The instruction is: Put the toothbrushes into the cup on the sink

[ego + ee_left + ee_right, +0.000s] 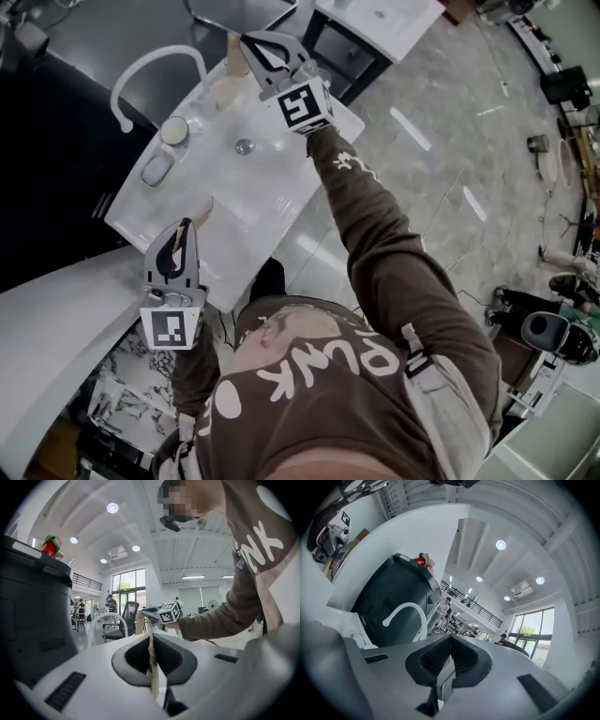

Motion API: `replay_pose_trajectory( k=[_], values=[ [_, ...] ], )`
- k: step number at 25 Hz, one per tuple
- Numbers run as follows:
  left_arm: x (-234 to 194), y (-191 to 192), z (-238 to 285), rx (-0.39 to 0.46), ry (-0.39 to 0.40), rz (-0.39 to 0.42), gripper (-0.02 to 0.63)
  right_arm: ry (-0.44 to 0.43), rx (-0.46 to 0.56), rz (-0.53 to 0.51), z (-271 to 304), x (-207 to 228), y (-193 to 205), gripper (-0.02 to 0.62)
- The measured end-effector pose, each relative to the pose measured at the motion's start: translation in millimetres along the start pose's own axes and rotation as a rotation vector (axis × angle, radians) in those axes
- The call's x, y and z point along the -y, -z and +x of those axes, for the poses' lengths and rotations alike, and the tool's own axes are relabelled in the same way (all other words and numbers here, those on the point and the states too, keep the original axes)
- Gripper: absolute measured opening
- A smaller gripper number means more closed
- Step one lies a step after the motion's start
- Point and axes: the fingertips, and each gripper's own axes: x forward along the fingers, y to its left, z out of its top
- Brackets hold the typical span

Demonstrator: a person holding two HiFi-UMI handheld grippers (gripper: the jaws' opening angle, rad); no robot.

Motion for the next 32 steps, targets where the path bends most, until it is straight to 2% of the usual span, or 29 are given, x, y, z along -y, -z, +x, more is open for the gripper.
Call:
replay_pose_trajectory(
  k=[7,15,22,28,29,31,32],
  values=[
    [-14,4,16,-0.022,-0.011,-0.018,0.005,-0.008,-0.090,0.015,58,10,75,0.011],
    [-22,16,22,-0.050,-0.021,-0.022,0.005,-0.046,-0.228,0.040,79,-16,154,0.012],
    [-21,15,24,-0.050,-0.019,-0.016,0.005,-0.039,-0.260,0.086,79,-23,175,0.012],
    [-22,17,21,-0.047,-0.027,-0.017,0.005,-0.054,-0.234,0.114,79,-25,168,0.028],
    [-21,17,21,-0.047,-0.025,-0.014,0.005,-0.065,-0.225,0.118,78,-26,164,0.057],
    [-19,15,21,-0.045,-0.023,-0.010,0.005,-0.089,-0.194,0.137,76,-30,153,0.196],
    [-18,14,21,-0.044,-0.021,-0.008,0.005,-0.098,-0.172,0.142,75,-31,145,0.221]
  ],
)
